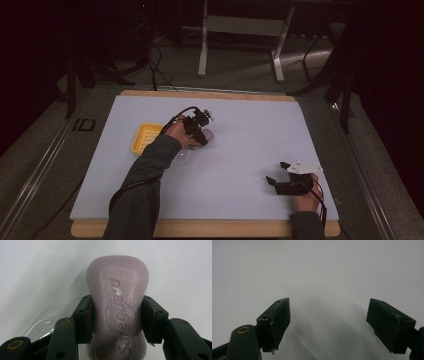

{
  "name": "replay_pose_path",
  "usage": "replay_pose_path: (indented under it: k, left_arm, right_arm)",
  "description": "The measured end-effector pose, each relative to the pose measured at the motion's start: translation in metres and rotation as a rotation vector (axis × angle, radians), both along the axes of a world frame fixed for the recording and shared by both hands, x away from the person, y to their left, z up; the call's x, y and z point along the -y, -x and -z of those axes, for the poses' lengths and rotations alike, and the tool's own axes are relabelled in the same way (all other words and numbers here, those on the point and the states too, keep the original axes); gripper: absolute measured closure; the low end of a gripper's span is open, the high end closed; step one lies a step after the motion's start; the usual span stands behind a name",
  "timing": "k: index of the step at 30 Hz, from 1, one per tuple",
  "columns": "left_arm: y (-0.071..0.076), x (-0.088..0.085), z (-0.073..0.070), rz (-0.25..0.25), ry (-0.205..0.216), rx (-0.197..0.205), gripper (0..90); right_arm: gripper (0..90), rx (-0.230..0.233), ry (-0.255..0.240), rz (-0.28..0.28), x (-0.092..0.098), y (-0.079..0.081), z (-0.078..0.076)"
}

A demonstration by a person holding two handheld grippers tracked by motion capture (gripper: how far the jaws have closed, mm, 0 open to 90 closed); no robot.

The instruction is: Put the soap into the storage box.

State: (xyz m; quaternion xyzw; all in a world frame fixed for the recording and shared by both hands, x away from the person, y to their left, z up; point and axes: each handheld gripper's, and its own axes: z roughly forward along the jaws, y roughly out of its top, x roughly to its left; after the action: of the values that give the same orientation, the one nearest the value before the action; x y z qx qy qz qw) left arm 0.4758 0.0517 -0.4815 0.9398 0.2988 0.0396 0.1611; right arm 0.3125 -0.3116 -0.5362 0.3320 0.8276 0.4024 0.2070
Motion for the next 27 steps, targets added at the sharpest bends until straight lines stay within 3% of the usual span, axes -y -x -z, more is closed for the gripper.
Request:
replay_pose_path:
  k: [27]
  left_arm:
    - [0.005, -0.039, -0.025, -0.072, -0.010, 0.027, 49.7]
  right_arm:
    - [18.9, 0.005, 0.000, 0.002, 0.000, 0.000, 0.000]
